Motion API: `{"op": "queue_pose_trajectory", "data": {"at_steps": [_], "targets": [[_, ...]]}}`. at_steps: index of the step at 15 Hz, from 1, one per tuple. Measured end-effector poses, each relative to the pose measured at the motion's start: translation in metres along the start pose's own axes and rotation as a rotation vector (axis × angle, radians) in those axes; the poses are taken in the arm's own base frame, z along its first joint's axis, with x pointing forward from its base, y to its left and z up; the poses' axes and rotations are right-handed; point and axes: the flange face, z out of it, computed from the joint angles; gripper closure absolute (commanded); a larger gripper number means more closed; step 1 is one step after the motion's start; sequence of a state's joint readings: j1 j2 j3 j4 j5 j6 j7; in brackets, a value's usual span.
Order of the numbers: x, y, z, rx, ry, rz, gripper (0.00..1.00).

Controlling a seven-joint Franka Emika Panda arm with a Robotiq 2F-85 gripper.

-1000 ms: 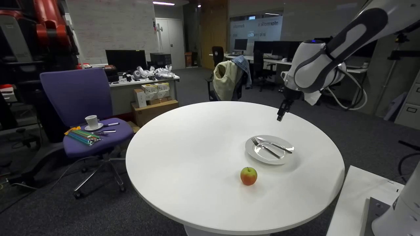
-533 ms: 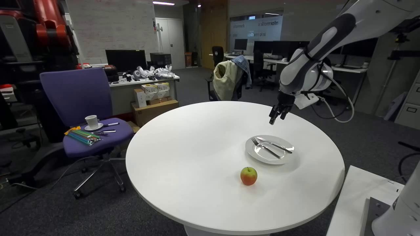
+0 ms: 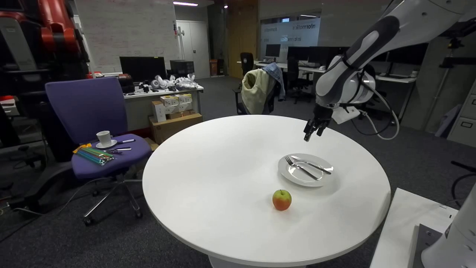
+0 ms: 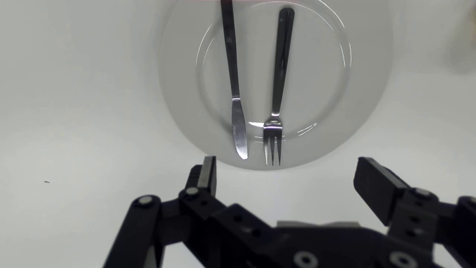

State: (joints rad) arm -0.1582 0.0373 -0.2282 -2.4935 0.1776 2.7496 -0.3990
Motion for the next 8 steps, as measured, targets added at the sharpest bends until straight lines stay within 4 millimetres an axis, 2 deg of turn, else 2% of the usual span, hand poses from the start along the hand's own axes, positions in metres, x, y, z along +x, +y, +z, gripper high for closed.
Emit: {"op": "queue_pose_trajectory", "data": {"at_steps": [4,8], "targets": [[-0.003,0.001,0.007,0.005,-0.027,0.015,0.0],[-0.007,0.003,0.029,0.013,-0.096,0.056,0.0]]}}
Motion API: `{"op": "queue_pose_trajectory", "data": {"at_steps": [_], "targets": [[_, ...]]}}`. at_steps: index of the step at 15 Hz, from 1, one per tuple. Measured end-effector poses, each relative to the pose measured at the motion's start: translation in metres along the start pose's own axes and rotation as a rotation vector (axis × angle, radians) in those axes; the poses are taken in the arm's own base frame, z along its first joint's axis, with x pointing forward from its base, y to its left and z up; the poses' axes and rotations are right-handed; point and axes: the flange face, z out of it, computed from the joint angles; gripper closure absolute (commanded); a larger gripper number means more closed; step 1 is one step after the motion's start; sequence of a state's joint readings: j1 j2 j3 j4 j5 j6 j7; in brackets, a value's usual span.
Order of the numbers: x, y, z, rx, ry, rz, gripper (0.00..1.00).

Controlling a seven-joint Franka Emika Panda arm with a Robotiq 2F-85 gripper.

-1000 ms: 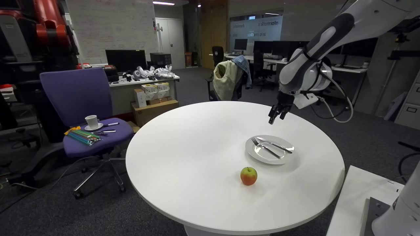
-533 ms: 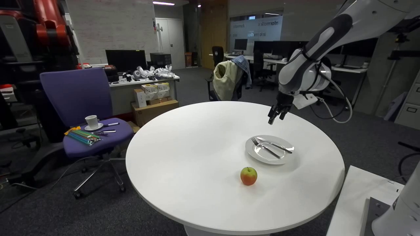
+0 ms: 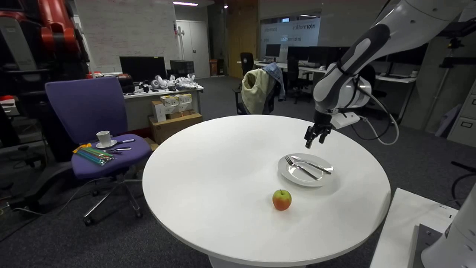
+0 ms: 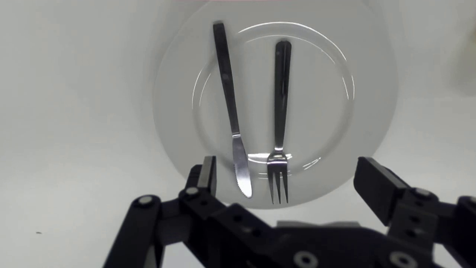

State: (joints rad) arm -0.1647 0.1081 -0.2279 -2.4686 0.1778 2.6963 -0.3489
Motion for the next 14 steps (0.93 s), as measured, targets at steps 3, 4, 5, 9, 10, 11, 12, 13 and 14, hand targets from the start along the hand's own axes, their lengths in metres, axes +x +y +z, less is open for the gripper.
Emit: {"op": "queue_pose_trajectory", "data": {"at_steps": [3,4,5,9,10,11,12,13,14], "targets": [[0.003,0.003,0.019,-0.002,-0.045,0.044,0.0],[0.005,0.004,0.025,-0.002,-0.061,0.058,0.0],[0.007,0.005,0.032,-0.003,-0.077,0.07,0.0],[0.022,0.006,0.057,0.003,-0.14,0.081,0.0],[0.027,0.006,0.063,0.005,-0.154,0.078,0.0],[0.031,0.005,0.068,0.008,-0.167,0.075,0.0],[0.035,0.005,0.073,0.011,-0.18,0.074,0.0],[0.039,0.006,0.077,0.015,-0.193,0.072,0.0],[0.043,0.006,0.081,0.019,-0.204,0.071,0.0]]}}
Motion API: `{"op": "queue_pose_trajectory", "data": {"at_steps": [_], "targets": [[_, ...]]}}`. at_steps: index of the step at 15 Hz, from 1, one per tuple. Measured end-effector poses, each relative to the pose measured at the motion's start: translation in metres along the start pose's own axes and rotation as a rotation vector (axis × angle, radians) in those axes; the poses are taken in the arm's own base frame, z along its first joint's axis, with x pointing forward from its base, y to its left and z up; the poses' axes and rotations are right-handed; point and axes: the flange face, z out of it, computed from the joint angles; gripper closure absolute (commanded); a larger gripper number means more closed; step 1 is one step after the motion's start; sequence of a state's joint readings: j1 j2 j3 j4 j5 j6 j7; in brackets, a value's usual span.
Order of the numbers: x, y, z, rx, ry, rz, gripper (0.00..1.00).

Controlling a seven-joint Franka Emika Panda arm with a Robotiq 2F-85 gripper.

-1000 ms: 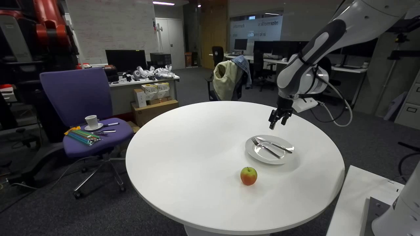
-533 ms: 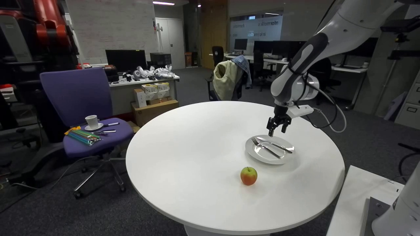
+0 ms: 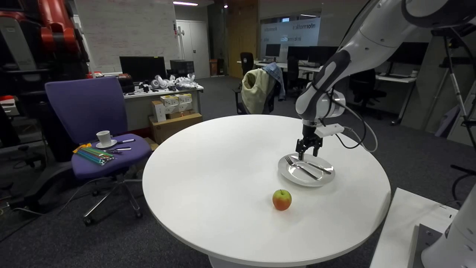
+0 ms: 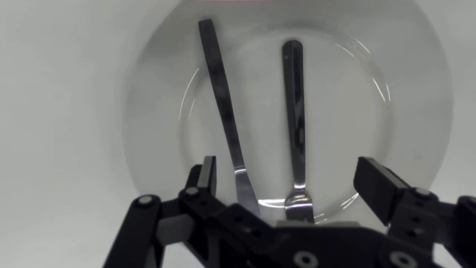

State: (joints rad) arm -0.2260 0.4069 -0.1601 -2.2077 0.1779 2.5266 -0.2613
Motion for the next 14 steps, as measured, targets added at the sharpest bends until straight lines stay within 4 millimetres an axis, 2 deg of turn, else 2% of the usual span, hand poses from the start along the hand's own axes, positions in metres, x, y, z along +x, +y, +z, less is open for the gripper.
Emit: {"op": "queue_pose_trajectory", "data": {"at_steps": [6,10,11,13,14], "targets": [[0.02,-0.006,0.011,0.014,-0.038,-0.016,0.0],[0.025,-0.018,0.014,0.02,-0.038,-0.036,0.0],[0.025,-0.02,0.015,0.022,-0.04,-0.041,0.08],[0.025,-0.025,0.016,0.025,-0.045,-0.048,0.15],[0.025,-0.027,0.018,0.027,-0.049,-0.051,0.15]]}}
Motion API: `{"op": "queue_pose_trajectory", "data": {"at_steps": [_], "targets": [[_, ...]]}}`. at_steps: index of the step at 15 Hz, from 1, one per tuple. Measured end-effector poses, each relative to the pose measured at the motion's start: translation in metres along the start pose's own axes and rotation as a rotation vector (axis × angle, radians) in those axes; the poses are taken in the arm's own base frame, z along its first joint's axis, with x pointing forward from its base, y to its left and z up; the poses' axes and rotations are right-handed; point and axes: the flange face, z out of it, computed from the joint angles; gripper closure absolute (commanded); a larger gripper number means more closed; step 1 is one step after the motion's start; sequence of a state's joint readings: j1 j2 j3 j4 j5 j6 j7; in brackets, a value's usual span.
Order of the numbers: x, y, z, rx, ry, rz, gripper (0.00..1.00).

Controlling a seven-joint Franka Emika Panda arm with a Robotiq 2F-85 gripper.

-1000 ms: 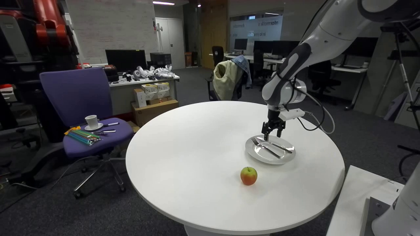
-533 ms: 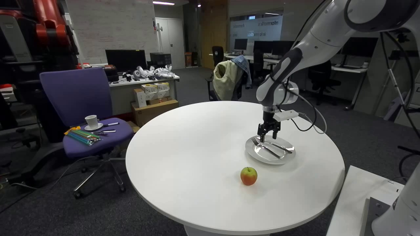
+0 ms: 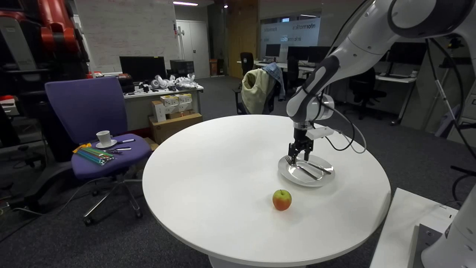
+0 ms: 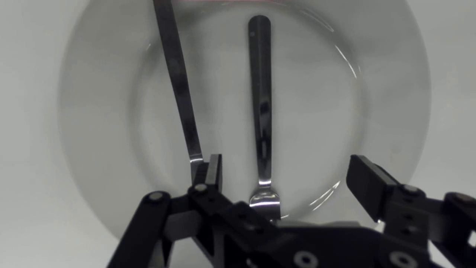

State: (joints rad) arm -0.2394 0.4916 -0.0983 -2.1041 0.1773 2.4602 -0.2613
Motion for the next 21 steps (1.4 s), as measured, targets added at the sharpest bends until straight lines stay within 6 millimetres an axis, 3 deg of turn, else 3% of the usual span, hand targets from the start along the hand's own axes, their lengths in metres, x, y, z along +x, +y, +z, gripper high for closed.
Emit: {"op": "queue_pose_trajectory", "data": {"at_steps": [15,17,19,21], "targets": [[-0.004,-0.003,0.026,0.009,-0.064,-0.004,0.19],[-0.004,-0.002,0.028,0.009,-0.066,-0.003,0.23],[-0.004,-0.002,0.027,0.009,-0.066,-0.002,0.34],[-0.005,-0.001,0.027,0.01,-0.066,-0.001,0.33]]}}
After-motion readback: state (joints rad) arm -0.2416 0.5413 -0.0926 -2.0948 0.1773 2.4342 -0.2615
